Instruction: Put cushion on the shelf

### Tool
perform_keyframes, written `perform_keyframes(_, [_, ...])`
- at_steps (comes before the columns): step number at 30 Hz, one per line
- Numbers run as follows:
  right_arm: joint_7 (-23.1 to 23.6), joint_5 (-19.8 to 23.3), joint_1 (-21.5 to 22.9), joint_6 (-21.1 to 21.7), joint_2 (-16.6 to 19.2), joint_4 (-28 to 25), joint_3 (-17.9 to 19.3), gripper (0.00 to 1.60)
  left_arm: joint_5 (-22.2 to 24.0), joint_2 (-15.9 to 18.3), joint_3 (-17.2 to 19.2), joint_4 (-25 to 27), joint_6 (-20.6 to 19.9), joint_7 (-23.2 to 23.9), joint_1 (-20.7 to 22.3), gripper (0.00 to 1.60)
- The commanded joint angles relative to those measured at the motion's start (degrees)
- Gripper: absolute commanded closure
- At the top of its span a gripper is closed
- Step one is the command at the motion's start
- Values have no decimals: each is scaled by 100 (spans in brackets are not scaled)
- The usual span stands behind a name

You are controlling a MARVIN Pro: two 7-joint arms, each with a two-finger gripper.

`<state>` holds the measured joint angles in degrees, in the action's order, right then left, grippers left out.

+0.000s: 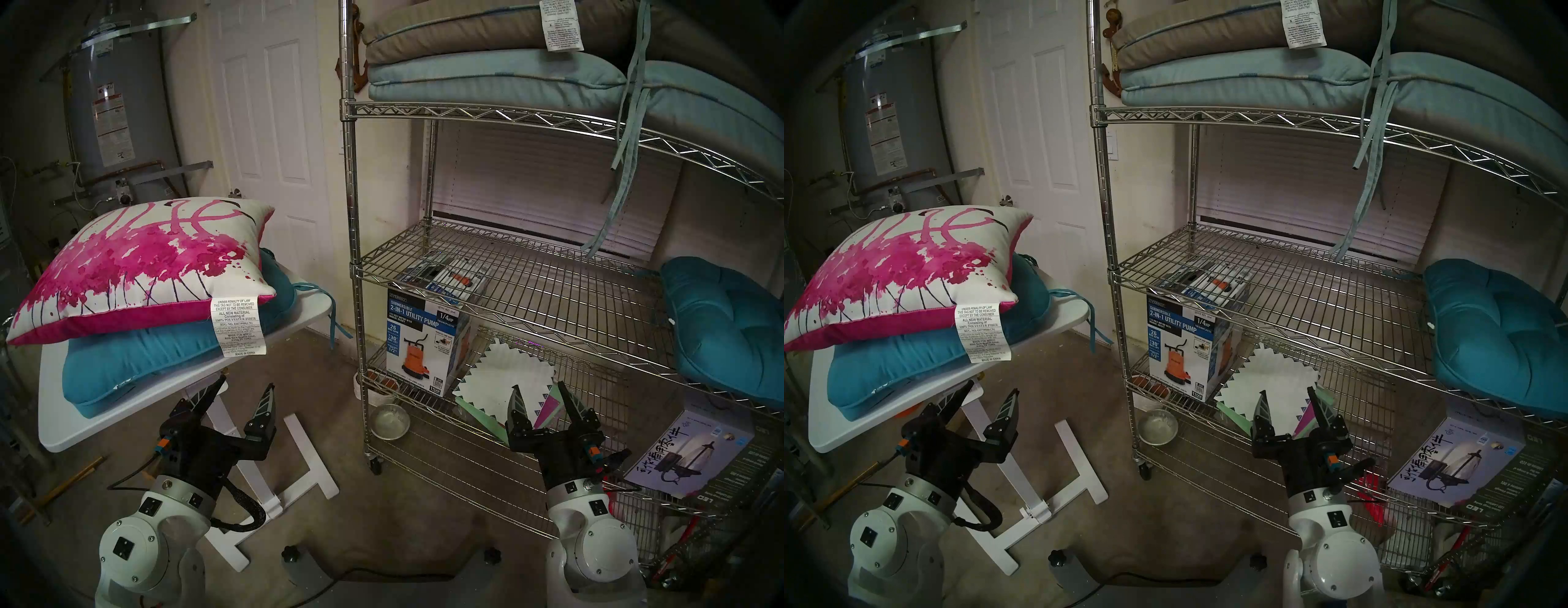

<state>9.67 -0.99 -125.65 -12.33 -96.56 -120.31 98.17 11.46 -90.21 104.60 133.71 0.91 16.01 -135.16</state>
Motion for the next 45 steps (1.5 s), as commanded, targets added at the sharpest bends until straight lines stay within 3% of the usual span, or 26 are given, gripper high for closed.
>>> perform_keyframes(1, [2,-1,7,-13,4,-101,0,0,0,2,-3,99,7,3,4,0])
perform_keyframes(11, [3,-2,7,-13,2,-101,0,0,0,2,-3,99,7,3,4,0])
perform_keyframes(13, [3,-2,8,-14,2,-100,0,0,-418,43,-34,144,19,-165,8,0])
perform_keyframes(18, [4,-1,9,-16,2,-97,1,0,-807,100,-9,244,3,-336,31,0])
perform_keyframes(20, [4,-1,10,-17,2,-96,1,0,-1279,191,-3,357,-151,-463,-18,0])
perform_keyframes(31, [4,-2,10,-17,1,-96,1,0,-2443,270,188,629,-519,-778,-243,0])
perform_keyframes(45, [4,-1,19,-22,-1,-82,2,0,-2802,300,872,629,-3,-1195,-166,0])
